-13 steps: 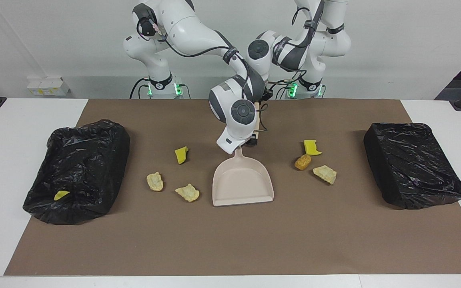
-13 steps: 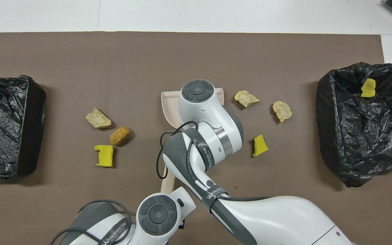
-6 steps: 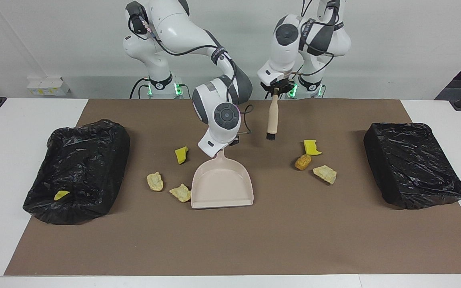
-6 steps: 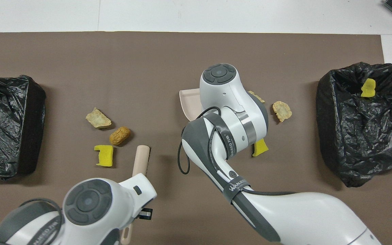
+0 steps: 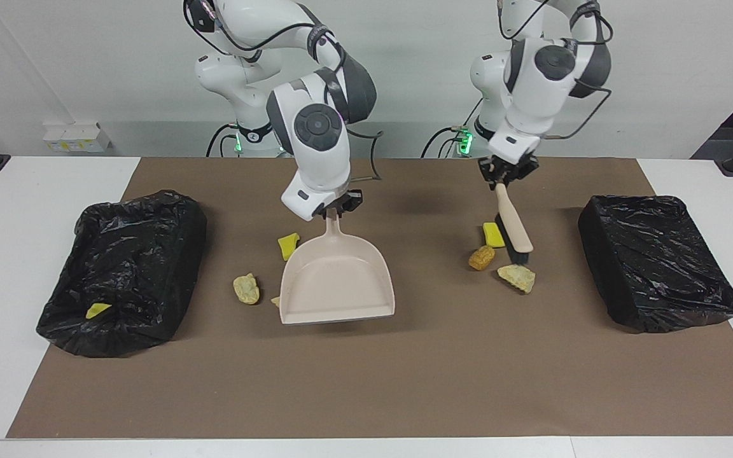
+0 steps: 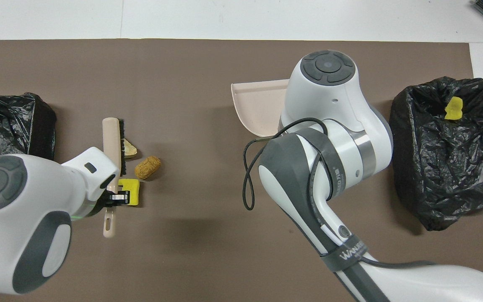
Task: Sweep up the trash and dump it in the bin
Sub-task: 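Lift the dustpan with the right gripper while the left gripper grasps the brush, then lower the dustpan near the trash while the left gripper positions the brush, then sweep the trash toward the dustpan with the brush in the left gripper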
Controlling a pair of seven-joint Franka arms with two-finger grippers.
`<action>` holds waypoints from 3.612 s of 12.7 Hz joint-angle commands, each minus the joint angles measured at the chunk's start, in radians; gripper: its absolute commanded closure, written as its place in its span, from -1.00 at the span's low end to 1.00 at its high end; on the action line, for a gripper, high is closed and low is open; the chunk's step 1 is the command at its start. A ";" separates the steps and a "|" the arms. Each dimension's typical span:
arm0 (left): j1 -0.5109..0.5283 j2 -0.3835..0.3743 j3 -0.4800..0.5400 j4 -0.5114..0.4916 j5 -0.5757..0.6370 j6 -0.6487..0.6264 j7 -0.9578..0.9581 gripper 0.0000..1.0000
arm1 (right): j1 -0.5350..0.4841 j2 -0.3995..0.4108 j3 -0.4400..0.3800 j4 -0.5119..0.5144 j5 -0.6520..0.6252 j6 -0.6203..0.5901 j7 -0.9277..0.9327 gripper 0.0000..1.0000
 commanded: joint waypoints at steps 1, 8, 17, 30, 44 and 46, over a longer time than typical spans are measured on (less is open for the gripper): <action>0.023 0.041 0.099 0.016 0.040 0.018 0.131 1.00 | -0.008 -0.039 0.013 -0.012 0.000 -0.003 -0.025 1.00; 0.032 0.182 0.156 -0.013 0.060 0.051 0.169 1.00 | -0.022 -0.057 0.013 -0.025 -0.003 0.005 -0.364 1.00; -0.043 0.175 0.146 -0.099 0.046 0.115 0.149 1.00 | -0.006 -0.177 0.014 -0.231 -0.129 0.010 -0.848 1.00; -0.058 0.173 0.144 -0.139 0.046 0.235 0.162 1.00 | 0.173 -0.089 0.021 -0.384 -0.415 0.076 -1.071 1.00; -0.219 0.121 -0.190 -0.187 -0.112 0.278 -0.004 1.00 | 0.225 -0.103 0.021 -0.460 -0.444 0.218 -0.968 1.00; -0.236 0.125 -0.199 -0.176 -0.147 0.310 -0.108 1.00 | 0.225 -0.103 0.021 -0.461 -0.448 0.228 -0.959 1.00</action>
